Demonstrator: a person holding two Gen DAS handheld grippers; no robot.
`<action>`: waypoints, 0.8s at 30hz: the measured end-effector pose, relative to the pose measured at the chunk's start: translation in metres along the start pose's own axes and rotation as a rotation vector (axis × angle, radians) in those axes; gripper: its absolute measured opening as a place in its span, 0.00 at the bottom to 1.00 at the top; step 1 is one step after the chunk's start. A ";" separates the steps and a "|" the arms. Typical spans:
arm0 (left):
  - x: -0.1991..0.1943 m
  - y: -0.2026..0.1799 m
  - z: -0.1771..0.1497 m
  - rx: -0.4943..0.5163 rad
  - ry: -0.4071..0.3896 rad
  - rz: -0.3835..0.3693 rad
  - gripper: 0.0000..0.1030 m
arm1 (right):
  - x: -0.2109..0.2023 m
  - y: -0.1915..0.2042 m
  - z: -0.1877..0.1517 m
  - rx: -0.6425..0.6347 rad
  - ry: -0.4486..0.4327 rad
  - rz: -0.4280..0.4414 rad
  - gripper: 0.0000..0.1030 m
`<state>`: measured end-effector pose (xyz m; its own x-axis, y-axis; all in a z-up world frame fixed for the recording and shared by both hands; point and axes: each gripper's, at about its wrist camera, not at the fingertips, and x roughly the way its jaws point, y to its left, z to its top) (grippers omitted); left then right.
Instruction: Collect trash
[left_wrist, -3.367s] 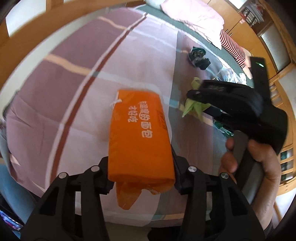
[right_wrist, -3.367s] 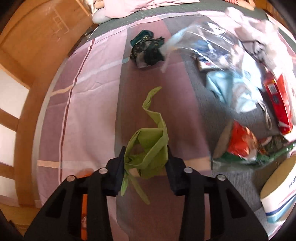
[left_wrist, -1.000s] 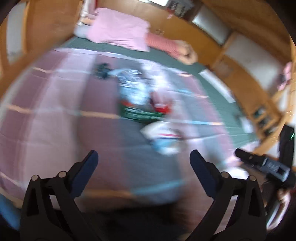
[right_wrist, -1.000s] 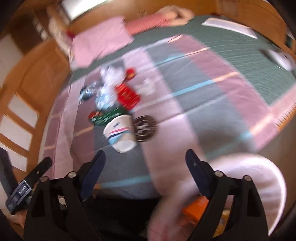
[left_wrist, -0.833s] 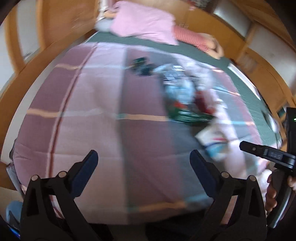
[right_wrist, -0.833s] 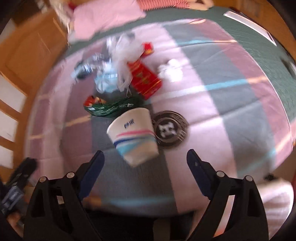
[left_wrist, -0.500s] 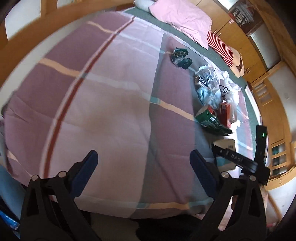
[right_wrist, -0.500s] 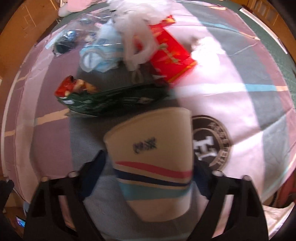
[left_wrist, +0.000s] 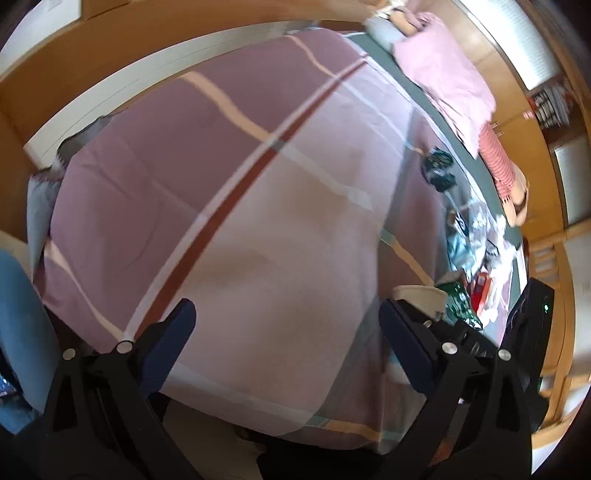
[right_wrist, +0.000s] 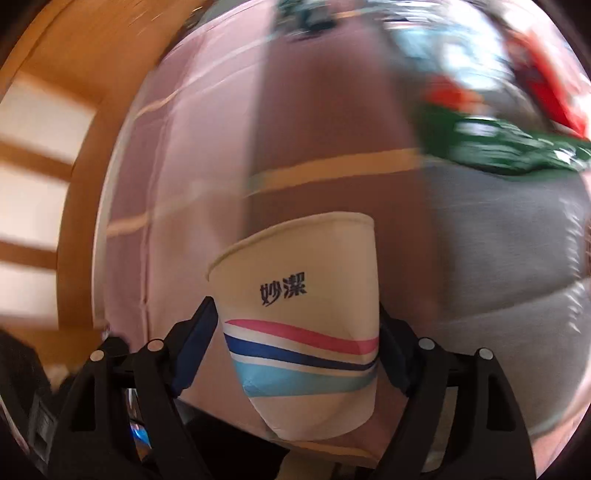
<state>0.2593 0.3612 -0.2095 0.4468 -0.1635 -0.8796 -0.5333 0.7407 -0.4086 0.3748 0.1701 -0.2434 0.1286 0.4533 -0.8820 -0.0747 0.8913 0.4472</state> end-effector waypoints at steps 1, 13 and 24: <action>0.001 0.002 0.000 -0.008 0.002 0.005 0.96 | -0.001 0.005 -0.002 -0.029 0.003 0.016 0.78; -0.002 0.005 0.001 -0.043 -0.018 0.000 0.96 | -0.040 -0.021 0.002 0.041 -0.192 -0.078 0.85; 0.020 -0.022 -0.012 0.085 0.045 -0.001 0.96 | -0.082 -0.074 0.020 0.279 -0.463 -0.199 0.85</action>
<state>0.2718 0.3340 -0.2210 0.4135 -0.1924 -0.8899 -0.4687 0.7930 -0.3893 0.3891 0.0673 -0.2007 0.5378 0.1767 -0.8243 0.2508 0.9000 0.3566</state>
